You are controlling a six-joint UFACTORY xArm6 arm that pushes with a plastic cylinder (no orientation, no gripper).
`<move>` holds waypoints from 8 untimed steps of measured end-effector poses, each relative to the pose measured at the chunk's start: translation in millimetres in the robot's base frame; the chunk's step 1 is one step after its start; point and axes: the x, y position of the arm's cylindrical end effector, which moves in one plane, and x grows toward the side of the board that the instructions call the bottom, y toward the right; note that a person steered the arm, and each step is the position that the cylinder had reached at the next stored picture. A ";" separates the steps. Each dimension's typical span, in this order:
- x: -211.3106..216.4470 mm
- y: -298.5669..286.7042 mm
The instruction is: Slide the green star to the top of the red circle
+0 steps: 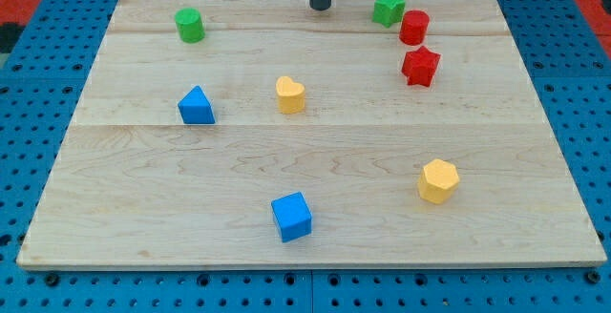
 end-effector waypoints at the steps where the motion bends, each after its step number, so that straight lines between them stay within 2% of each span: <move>1: -0.1 45.7; 5: -6.9 94.9; 6: -14.8 80.1; 7: -25.4 9.4; 8: -26.0 -106.6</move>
